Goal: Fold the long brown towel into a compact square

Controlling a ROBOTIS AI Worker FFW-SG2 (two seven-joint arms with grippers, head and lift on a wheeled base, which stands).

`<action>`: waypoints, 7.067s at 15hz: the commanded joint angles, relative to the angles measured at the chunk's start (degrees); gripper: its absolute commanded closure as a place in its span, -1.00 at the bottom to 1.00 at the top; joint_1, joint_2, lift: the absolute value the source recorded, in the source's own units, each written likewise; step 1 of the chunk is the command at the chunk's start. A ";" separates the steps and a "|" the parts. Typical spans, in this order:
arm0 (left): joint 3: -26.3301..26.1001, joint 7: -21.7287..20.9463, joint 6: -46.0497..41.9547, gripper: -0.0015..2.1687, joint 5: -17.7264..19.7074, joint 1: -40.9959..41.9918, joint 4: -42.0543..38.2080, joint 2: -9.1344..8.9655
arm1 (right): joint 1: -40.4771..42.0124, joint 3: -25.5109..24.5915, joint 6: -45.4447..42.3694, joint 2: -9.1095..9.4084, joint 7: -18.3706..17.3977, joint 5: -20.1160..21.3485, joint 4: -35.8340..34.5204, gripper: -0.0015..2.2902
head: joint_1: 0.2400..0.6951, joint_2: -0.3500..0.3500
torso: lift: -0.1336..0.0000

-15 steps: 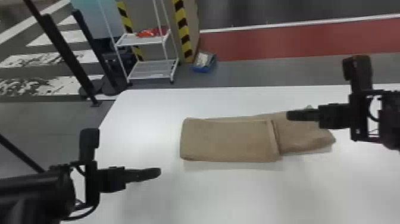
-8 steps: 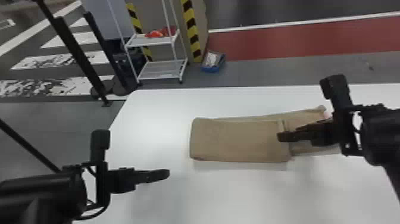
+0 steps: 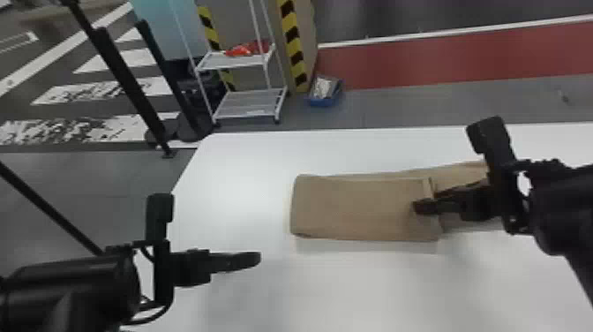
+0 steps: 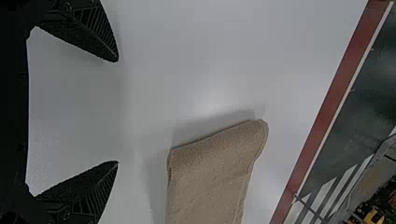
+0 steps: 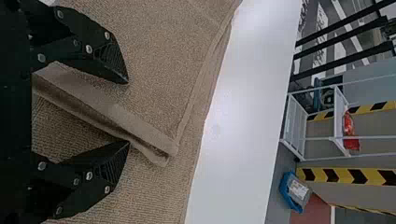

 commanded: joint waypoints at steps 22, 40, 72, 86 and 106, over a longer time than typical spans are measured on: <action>1.35 0.09 -0.35 -0.90 0.74 0.09 0.61 0.39 | 0.31 -4.39 0.33 0.05 0.79 -5.15 -6.46 0.13 | 1.00 0.88 | -0.86; 1.35 0.00 -0.18 -0.90 2.67 0.09 0.61 2.49 | 1.89 -16.96 3.67 0.05 0.18 -4.27 -10.15 0.13 | 1.00 0.64 | -0.86; 1.08 0.88 -1.23 -0.90 2.76 -0.70 3.51 2.49 | -0.04 -25.93 8.94 0.05 -2.81 -0.32 -9.10 -0.92 | 1.00 0.31 | -0.86; 1.44 0.61 -1.06 -0.90 2.76 -0.61 2.90 2.49 | -4.61 -24.96 0.51 0.05 -3.34 10.49 4.96 -0.87 | 1.00 0.22 | -0.86; 2.14 0.09 -0.18 -0.88 3.20 0.09 0.00 2.41 | -1.45 -26.98 3.67 0.05 -2.28 2.06 -4.18 0.42 | 1.00 0.24 | -0.86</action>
